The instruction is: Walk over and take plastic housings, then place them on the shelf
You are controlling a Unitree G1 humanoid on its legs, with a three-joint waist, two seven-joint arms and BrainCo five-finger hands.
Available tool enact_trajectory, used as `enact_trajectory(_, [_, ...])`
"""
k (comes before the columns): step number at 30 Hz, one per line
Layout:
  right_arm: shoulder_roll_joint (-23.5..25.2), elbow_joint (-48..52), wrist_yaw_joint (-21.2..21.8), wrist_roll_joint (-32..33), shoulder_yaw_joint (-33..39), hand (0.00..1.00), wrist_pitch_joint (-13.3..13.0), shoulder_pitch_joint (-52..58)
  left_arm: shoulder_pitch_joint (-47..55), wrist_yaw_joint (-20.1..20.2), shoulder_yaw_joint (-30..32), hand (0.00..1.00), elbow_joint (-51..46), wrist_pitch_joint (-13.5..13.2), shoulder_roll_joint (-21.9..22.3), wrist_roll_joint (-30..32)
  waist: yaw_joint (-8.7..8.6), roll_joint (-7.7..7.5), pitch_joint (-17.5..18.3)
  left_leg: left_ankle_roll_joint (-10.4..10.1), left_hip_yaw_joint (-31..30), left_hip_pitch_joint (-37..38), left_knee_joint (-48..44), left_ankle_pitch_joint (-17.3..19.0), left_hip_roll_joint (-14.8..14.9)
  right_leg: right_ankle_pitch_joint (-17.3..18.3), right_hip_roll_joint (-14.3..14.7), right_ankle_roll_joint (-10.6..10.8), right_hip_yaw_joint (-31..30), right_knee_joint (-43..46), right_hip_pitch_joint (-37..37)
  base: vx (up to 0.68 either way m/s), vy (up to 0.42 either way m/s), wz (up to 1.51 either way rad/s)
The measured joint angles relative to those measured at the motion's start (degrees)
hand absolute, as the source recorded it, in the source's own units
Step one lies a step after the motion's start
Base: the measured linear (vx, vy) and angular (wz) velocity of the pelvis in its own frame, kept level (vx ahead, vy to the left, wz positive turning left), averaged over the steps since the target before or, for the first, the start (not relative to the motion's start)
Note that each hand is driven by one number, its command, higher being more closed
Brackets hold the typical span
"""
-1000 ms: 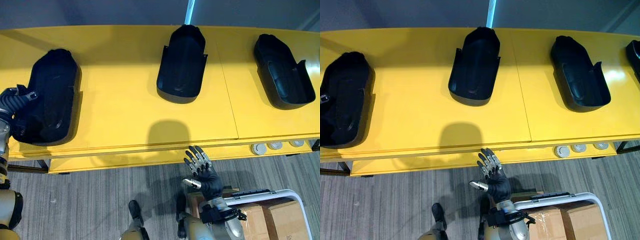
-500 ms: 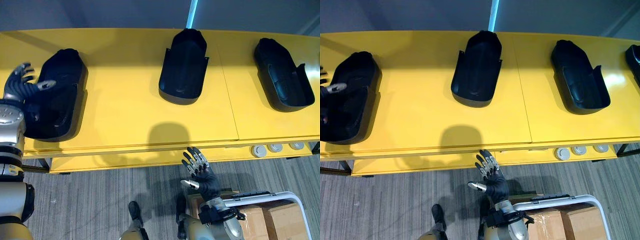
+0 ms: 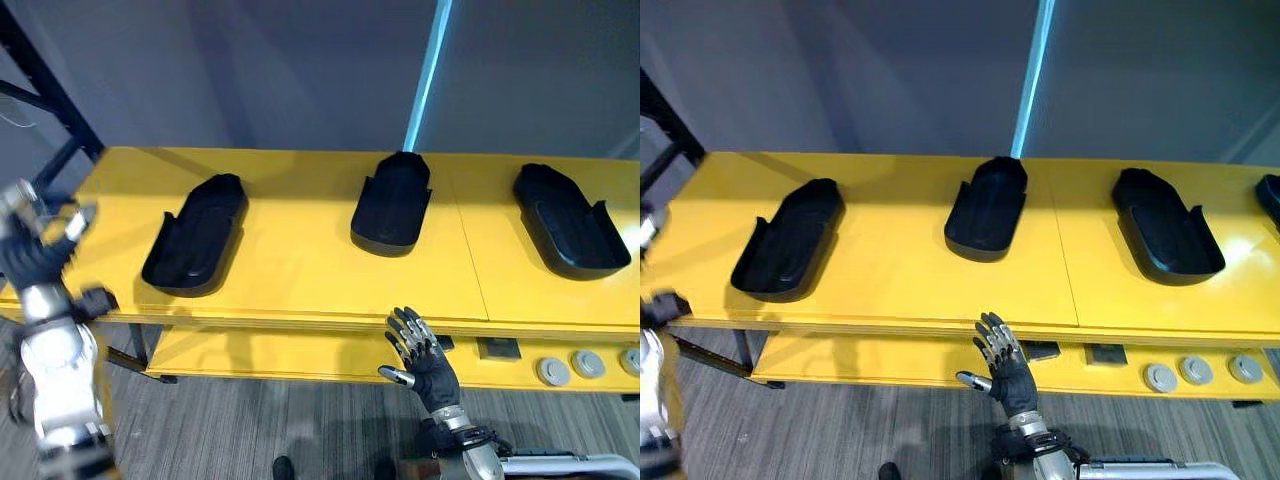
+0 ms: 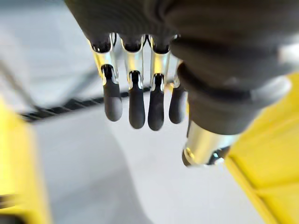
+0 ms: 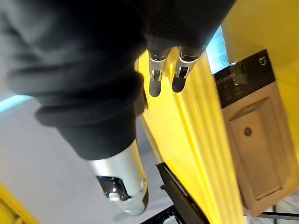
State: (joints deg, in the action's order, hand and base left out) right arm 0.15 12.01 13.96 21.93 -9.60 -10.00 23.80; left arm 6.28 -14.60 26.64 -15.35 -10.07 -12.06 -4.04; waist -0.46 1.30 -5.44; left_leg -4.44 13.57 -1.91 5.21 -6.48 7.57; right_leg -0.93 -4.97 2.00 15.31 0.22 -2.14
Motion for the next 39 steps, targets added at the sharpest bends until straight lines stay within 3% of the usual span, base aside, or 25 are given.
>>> enact_trajectory(2, [0.86, 0.00, 0.61, 0.01, 0.14, 0.00, 0.00, 0.75, 6.98, 0.10, -3.64, 1.00, -3.58, -0.07, 6.07, 1.24, 0.06, 0.07, 0.41, 0.01, -0.19, -0.18, 0.02, 0.01, -0.08, 0.09, -0.09, -0.08, 0.07, -0.09, -0.02, -0.07, 0.032, 0.05])
enact_trajectory(5, [0.97, 0.00, 0.76, 0.04, 0.41, 0.00, 0.00, 1.43, 12.65, 1.54, -9.01, 1.00, -5.66, -0.56, 11.13, 2.31, -0.11, 0.30, 1.03, 0.19, -1.23, -1.53, 0.03, -0.03, -0.30, 0.17, -0.19, 0.37, 0.95, -0.86, -0.32, -0.08, 0.027, 0.16])
enact_trajectory(9, [0.72, 0.00, 0.71, 0.09, 0.64, 0.00, 0.00, 1.33, 13.82, 3.59, -10.17, 1.00, -4.71, -0.67, 12.20, 1.99, -0.13, 0.47, 1.04, 0.68, -1.38, -3.69, 0.01, -0.58, -0.27, -0.27, -0.12, 0.68, 1.01, -0.86, -2.38, -0.05, 0.012, 0.04])
enact_trajectory(16, [0.21, -0.04, 0.04, 0.16, 0.60, 0.00, 0.00, -0.37, 8.68, 3.69, -9.93, 1.00, 1.90, -0.72, 12.15, 0.74, -0.55, 0.32, -0.91, 0.93, -1.12, -5.19, -0.04, -0.88, -0.66, -1.12, -0.37, 0.56, 0.88, -0.81, -4.08, 0.00, 0.002, 0.00])
enact_trajectory(20, [0.06, -0.06, -0.86, 0.22, 0.51, 0.00, -0.02, -1.91, 2.24, 2.19, -7.83, 1.00, 6.14, -0.76, 10.26, 0.69, -0.71, 0.19, -2.15, 0.63, 0.20, -6.27, -0.24, -0.66, -0.54, -1.19, -0.23, 0.49, -0.38, -0.81, -5.93, 0.01, 0.002, -0.15])
enact_trajectory(25, [-0.40, -0.16, -1.61, 0.32, 0.39, 0.00, -0.14, -2.37, -8.01, -0.94, -5.33, 1.00, 12.77, -0.91, 4.05, -1.40, -2.16, -0.10, -3.71, 0.23, 0.61, -6.99, -0.24, -0.36, -0.51, -1.21, -0.21, 0.47, -0.81, -0.86, -6.94, 0.01, -0.002, -0.08])
enact_trajectory(28, [-0.42, -0.16, -2.04, 0.50, -0.20, 0.00, -0.14, -2.38, -11.85, -2.01, -5.16, 1.00, 14.76, -1.19, 1.25, -1.64, -2.15, -0.23, -4.60, 0.07, 1.10, -7.12, -0.25, -0.23, -0.52, -1.21, -0.21, 0.46, -1.38, -0.87, -7.38, 0.01, 0.001, -0.08])
enact_trajectory(39, [-0.50, -0.16, -2.26, 0.59, -1.86, 0.00, -0.14, -2.20, -17.83, -3.09, -5.72, 1.00, 23.65, -1.93, -4.53, -4.85, -2.81, -0.25, -5.50, -0.04, 2.24, -7.57, -0.24, -0.13, -0.49, -1.28, -0.14, 0.37, -2.27, -0.84, -8.46, 0.00, -0.002, -0.03])
